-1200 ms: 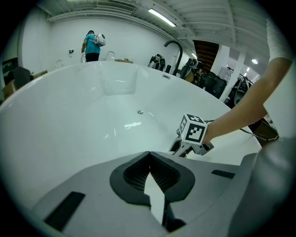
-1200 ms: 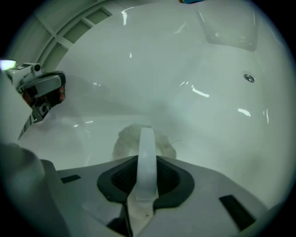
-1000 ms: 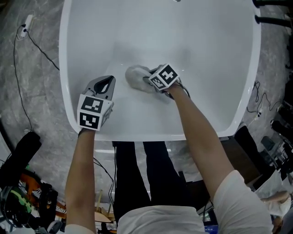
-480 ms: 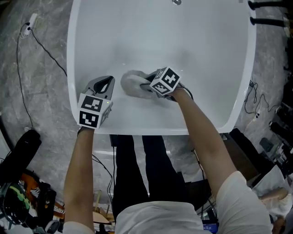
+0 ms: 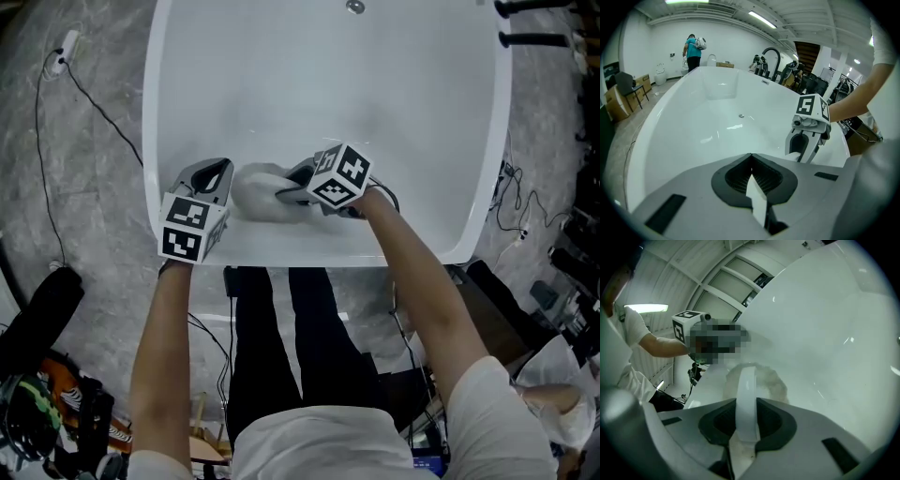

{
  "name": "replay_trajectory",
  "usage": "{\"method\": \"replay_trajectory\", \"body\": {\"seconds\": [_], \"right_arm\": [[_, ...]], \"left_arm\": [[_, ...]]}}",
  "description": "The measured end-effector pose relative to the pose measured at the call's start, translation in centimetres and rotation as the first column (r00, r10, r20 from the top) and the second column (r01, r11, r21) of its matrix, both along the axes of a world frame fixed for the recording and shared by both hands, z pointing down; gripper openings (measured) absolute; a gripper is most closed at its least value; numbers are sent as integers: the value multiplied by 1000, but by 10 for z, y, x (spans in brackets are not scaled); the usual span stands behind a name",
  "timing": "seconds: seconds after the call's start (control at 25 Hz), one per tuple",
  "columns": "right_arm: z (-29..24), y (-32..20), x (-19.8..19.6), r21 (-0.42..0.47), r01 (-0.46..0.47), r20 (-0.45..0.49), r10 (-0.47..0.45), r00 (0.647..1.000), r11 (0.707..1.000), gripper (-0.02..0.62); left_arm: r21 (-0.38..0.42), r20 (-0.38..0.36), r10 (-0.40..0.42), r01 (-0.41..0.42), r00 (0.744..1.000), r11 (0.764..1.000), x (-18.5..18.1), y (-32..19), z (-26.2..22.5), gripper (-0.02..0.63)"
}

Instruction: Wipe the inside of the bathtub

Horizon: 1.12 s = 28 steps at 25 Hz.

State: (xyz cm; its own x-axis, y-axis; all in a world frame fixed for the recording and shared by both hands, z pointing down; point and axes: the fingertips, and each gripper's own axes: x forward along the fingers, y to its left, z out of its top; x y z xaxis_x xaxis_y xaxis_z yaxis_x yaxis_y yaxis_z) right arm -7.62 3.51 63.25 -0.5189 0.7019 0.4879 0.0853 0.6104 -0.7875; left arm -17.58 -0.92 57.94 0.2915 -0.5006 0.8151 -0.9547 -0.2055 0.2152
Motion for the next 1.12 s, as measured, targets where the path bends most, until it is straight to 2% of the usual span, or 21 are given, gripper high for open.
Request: {"method": "replay_trajectory", "body": {"seconds": [0.56,0.68,0.88,1.12], "right_arm": [[-74,21,8,-56,70,93,-65,994,996,95],[-79,20,20,-67,77,85,-71,994,995,94],[-80,5,61,-78,73,58,-69,996,994,94],[-80,-1,75,-74,66,0,-66,998,995,94]], "left_arm": [[17,-7,20,-20,1000,1000,4,3,-13,11],[23,-18,20,-19,1000,1000,10,0,-11,11],[34,-32,40,-39,999,999,40,-13,-6,11],[39,-43,70,-68,997,997,34,-6,-6,11]]}}
